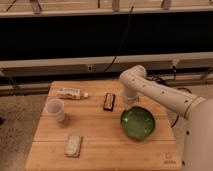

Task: Drag the ceramic bowl in a circle

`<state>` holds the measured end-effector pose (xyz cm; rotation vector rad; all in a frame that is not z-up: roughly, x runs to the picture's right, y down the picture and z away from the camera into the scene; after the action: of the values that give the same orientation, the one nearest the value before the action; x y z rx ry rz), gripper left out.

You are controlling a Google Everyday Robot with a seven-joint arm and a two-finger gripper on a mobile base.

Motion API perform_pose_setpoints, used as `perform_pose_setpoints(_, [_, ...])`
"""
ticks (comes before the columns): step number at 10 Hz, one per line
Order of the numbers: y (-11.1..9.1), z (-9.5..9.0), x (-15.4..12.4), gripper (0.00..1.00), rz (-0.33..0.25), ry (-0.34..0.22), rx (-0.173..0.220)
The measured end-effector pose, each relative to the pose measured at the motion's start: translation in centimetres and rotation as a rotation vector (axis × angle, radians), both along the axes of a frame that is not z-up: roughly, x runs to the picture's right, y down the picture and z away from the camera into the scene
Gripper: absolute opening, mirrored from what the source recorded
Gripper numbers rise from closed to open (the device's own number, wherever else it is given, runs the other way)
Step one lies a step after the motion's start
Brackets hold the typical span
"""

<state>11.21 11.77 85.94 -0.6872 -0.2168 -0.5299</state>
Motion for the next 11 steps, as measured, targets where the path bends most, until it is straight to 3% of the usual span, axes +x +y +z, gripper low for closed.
perform_pose_setpoints(3, [0.7, -1.1, -3.1, 0.01, -0.075, -0.071, -0.008])
perform_pose_setpoints(5, [0.9, -1.1, -3.6, 0.01, -0.09, -0.079, -0.015])
perform_pose_setpoints(8, [1.9, -1.9, -6.5, 0.01, -0.122, -0.114, -0.026])
perform_pose_setpoints(11, [2.0, -2.0, -6.5, 0.01, -0.145, -0.138, -0.031])
